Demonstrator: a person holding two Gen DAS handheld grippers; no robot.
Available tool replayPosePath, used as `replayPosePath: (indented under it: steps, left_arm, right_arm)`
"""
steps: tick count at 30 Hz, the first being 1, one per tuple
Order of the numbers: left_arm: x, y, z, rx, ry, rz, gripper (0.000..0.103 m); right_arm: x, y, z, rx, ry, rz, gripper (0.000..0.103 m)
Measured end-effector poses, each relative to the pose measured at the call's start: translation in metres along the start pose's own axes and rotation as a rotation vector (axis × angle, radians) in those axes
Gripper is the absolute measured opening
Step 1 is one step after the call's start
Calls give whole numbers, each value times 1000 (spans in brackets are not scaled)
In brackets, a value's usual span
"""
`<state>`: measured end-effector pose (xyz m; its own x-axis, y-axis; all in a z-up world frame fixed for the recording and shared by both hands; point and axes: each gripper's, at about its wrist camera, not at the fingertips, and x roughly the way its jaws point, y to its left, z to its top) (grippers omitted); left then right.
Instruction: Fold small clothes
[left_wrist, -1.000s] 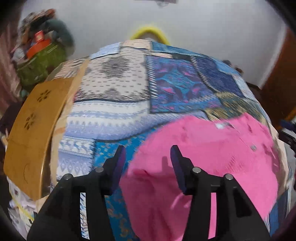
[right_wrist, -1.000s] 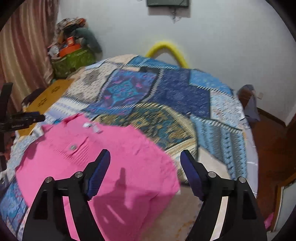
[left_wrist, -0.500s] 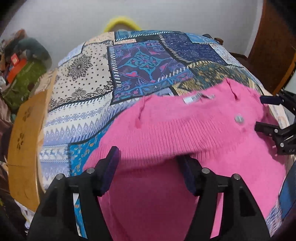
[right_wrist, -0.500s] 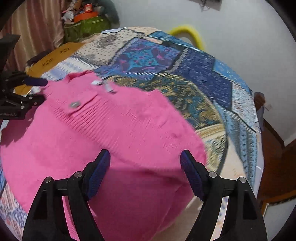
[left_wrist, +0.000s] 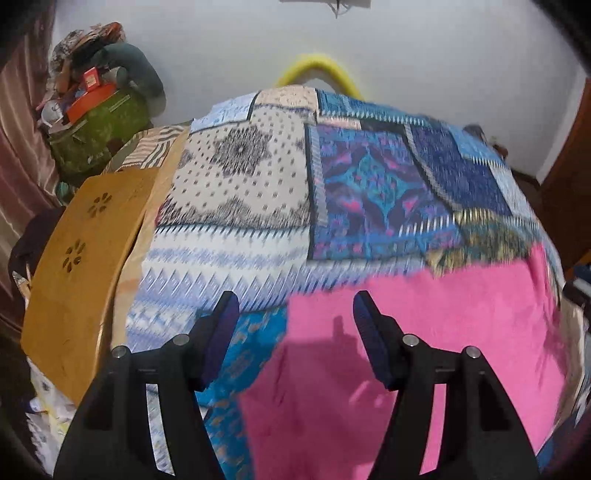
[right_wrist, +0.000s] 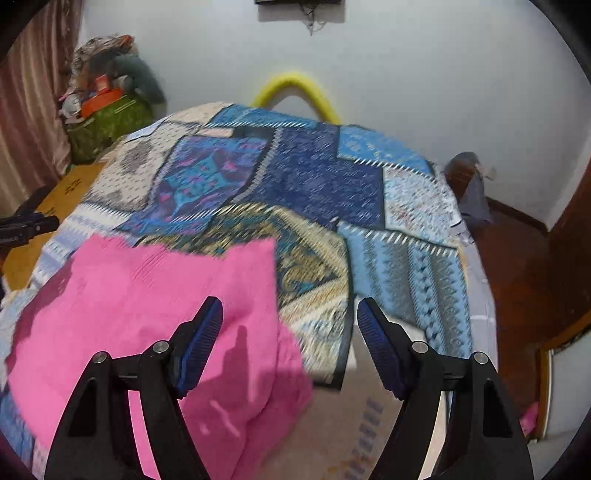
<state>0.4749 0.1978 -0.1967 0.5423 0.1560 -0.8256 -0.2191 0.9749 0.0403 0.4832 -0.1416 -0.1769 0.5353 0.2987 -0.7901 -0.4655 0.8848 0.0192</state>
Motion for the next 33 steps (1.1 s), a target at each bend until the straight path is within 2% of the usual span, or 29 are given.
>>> replayPosePath:
  steps: [7, 13, 15, 16, 17, 18, 19, 22, 27, 30, 31, 33]
  left_arm:
    - [-25, 10, -67, 67, 117, -46, 64]
    - [-29, 10, -125, 39, 199, -105, 64]
    - [-34, 11, -136, 3, 173, -120, 57]
    - [-37, 12, -139, -9, 157, -128, 48]
    - [-40, 11, -142, -10, 150, -134, 31]
    - [-43, 10, -143, -8, 141, -138, 22]
    - [-46, 9, -144, -11, 138, -156, 9]
    - [-54, 12, -148, -32, 135, -154, 9]
    - [-65, 24, -164, -71, 162, -173, 9]
    - [-81, 18, -174, 8, 174, -174, 9]
    - [-87, 15, -175, 44, 173, -176, 9]
    - [-100, 10, -173, 102, 158, -134, 10]
  right_arm:
    - [-28, 14, -46, -13, 67, 105, 72]
    - [-40, 20, -96, 42, 128, 175, 72]
    - [-40, 21, -112, 66, 153, 198, 72]
    - [-40, 22, -121, 88, 166, 217, 71]
    - [-39, 23, -125, 97, 174, 225, 68]
    - [-39, 25, -132, 104, 184, 235, 63]
    - [-39, 27, -135, 106, 185, 241, 61]
    - [-40, 31, -142, 134, 174, 269, 52]
    - [-37, 35, -145, 154, 173, 302, 10]
    - [-41, 38, -144, 78, 191, 324, 7]
    - [-44, 38, -144, 46, 190, 313, 7]
    - [-51, 33, -141, -18, 178, 274, 7]
